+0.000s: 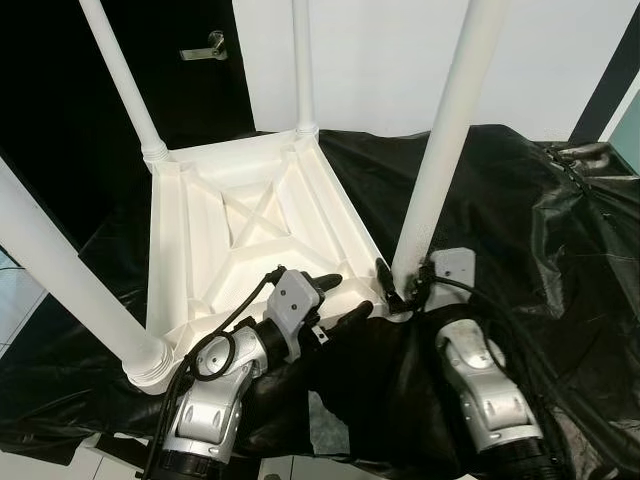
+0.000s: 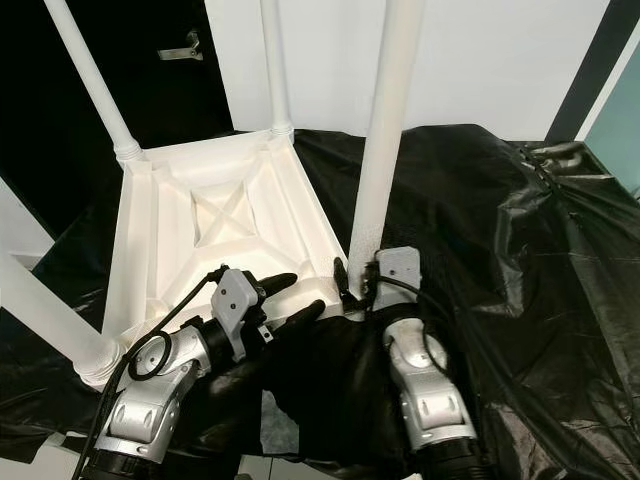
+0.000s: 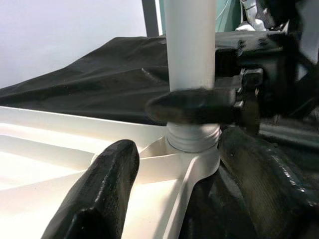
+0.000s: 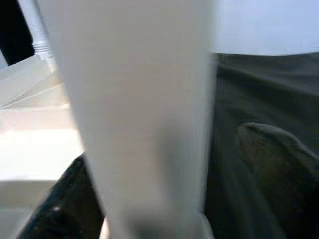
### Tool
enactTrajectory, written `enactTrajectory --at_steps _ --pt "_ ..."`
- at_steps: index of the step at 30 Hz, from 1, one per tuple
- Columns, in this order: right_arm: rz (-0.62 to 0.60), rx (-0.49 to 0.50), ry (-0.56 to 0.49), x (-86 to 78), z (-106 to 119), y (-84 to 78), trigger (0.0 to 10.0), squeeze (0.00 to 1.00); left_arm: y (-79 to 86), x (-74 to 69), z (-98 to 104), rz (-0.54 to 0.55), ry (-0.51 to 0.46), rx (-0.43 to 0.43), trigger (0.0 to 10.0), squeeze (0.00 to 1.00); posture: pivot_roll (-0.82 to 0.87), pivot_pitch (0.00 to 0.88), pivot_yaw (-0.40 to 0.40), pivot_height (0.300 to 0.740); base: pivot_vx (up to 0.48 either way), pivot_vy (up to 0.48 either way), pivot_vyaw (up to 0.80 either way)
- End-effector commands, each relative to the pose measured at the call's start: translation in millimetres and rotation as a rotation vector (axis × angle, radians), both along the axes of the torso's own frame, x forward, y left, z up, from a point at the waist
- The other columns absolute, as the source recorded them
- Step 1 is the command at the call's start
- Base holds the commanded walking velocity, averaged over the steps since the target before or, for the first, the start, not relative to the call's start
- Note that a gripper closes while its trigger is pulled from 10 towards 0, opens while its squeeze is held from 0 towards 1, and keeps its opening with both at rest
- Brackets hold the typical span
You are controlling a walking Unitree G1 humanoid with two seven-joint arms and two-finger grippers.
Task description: Building children table
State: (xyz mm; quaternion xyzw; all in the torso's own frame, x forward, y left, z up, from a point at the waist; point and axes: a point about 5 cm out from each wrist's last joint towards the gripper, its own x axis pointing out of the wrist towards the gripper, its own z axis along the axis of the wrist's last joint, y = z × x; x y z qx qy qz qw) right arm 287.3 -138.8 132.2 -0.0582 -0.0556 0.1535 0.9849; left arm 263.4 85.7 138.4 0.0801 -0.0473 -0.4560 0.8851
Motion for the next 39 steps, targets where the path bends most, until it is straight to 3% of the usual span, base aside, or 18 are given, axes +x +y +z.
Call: enactTrajectory --at_steps 1,2,12,19,20,21,23,24,25,37,38,39 --pt "0.036 0.015 -0.006 -1.7 1.2 0.7 10.0 1.00 4.3 4.6 -0.7 0.102 -0.009 -0.003 10.0 0.00 0.05 0.000 0.017 0.740 0.000 0.000 0.00" --pt "0.070 -0.005 -0.001 -0.6 1.6 -2.8 10.0 0.00 4.6 5.0 -0.5 0.102 -0.010 -0.002 10.0 0.00 0.05 0.000 0.017 0.740 0.000 0.000 0.00" --pt "0.315 -0.106 0.040 15.4 9.8 -15.4 10.0 0.00 9.1 4.0 -0.6 0.089 -0.010 0.024 10.0 0.00 0.06 0.000 0.028 0.740 0.000 0.000 0.00" --pt "0.427 -0.136 0.058 20.5 3.6 -3.9 10.0 0.00 11.9 -1.3 -6.6 0.077 0.015 0.047 10.0 0.00 0.07 0.000 0.030 0.740 0.000 0.000 0.00" --pt "0.444 -0.139 0.062 21.4 1.7 -0.8 9.2 0.00 11.3 -2.7 -8.2 0.076 0.017 0.052 10.0 0.00 0.07 0.000 0.031 0.740 0.000 0.000 0.00" --pt "0.453 -0.141 0.064 22.2 0.5 1.3 4.1 0.00 10.6 -3.5 -9.4 0.075 0.018 0.056 10.0 0.00 0.07 0.000 0.030 0.740 0.000 0.000 0.00" --pt "0.453 -0.141 0.064 22.2 0.5 1.3 4.1 0.00 10.6 -3.5 -9.4 0.075 0.018 0.056 10.0 0.00 0.07 0.000 0.030 0.740 0.000 0.000 0.00" --pt "0.459 -0.139 0.067 23.4 -0.5 2.6 1.1 0.00 10.0 -4.2 -10.3 0.074 0.018 0.059 10.0 0.00 0.07 0.000 0.029 0.740 0.000 0.000 0.00" --pt "0.463 -0.141 0.070 24.4 -1.7 3.3 0.0 0.00 9.6 -4.7 -11.0 0.073 0.019 0.064 10.0 0.00 0.07 0.000 0.029 0.740 0.000 0.000 0.00" --pt "0.418 -0.154 0.084 27.3 -7.9 -4.2 0.0 0.00 9.8 -9.1 -13.7 0.066 0.021 0.084 10.0 0.00 0.08 0.000 0.028 0.740 0.000 0.000 0.00" --pt "0.404 -0.146 0.083 26.8 -8.4 -4.4 3.3 0.00 9.8 -9.5 -13.7 0.065 0.021 0.084 10.0 0.00 0.07 0.000 0.029 0.740 0.000 0.000 0.00" --pt "0.395 -0.141 0.082 26.4 -8.8 -4.5 3.3 0.00 9.8 -9.8 -13.7 0.064 0.020 0.084 10.0 0.00 0.07 0.000 0.029 0.740 0.000 0.000 0.00"
